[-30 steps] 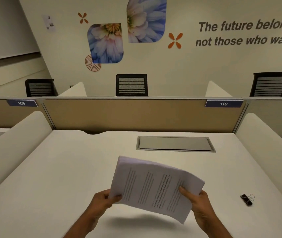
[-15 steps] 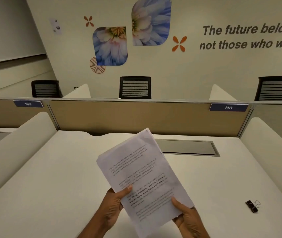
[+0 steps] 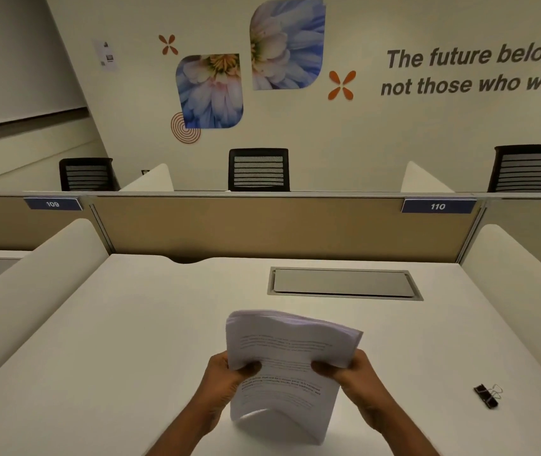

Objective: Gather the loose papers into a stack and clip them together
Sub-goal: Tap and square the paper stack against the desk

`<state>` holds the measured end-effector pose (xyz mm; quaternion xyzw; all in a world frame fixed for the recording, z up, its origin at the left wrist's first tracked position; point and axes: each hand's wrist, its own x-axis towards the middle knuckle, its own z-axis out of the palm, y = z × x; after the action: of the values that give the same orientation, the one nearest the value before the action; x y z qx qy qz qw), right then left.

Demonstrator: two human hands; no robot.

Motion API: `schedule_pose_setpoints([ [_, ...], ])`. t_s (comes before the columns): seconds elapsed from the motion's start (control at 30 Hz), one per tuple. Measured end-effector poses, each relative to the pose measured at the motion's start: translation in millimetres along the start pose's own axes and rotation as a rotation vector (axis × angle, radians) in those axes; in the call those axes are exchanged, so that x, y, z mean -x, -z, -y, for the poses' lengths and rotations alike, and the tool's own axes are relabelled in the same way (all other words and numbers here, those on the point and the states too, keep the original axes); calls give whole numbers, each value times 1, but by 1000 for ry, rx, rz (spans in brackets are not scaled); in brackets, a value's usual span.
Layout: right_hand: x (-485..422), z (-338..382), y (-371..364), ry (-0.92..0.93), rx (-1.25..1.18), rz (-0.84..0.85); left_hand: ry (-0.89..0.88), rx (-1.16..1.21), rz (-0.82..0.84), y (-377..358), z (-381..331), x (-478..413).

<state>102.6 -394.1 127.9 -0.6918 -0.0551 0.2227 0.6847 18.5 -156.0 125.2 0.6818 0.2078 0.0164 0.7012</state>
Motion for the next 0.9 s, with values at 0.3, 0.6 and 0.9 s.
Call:
schedule_pose_setpoints([
  [0.3, 3, 6, -18, 62, -26, 46, -73, 45, -24, 0, -11, -2],
  [0.6, 0, 19, -30, 180, -99, -41, -150, 121, -72, -4, -22, -1],
  [0.9, -2, 4, -44, 111, -87, -124, -78, 116, -160, -11, -14, -3],
])
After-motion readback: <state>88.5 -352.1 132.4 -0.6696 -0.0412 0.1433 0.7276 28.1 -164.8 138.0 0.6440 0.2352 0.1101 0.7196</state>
